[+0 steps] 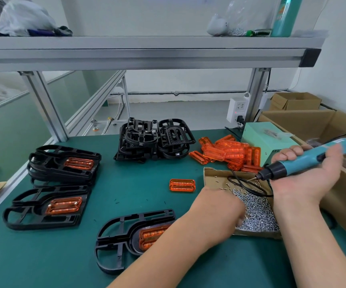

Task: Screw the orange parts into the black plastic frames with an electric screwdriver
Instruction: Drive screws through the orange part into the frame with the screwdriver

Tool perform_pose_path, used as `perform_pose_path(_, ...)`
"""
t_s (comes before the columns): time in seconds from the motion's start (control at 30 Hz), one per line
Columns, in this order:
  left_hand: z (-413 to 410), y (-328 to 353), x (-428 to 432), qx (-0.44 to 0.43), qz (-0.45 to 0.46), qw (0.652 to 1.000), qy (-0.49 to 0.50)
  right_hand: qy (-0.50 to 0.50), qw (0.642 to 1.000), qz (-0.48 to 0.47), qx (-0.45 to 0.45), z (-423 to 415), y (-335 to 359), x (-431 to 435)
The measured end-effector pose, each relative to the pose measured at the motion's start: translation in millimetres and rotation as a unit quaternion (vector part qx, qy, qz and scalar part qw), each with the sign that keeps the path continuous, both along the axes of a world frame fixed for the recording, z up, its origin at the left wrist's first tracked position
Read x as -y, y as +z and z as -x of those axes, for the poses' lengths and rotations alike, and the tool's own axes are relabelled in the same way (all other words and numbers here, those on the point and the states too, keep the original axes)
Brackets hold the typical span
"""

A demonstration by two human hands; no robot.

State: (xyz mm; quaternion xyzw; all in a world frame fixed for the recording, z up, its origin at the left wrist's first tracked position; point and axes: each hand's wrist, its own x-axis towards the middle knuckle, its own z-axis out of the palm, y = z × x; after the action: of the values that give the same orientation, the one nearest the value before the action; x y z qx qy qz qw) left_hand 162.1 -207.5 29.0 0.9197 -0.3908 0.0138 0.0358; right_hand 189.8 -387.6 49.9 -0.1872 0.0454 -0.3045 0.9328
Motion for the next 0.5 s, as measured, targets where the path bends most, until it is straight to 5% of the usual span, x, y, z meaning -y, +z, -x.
perform_pose_path(0.5, -1.2, -17.8, 0.8, 0.025, 0.107, 0.994, 0.018, -0.006, 1.000, 0.000, -0.016, 3.2, 3.5, -5.5)
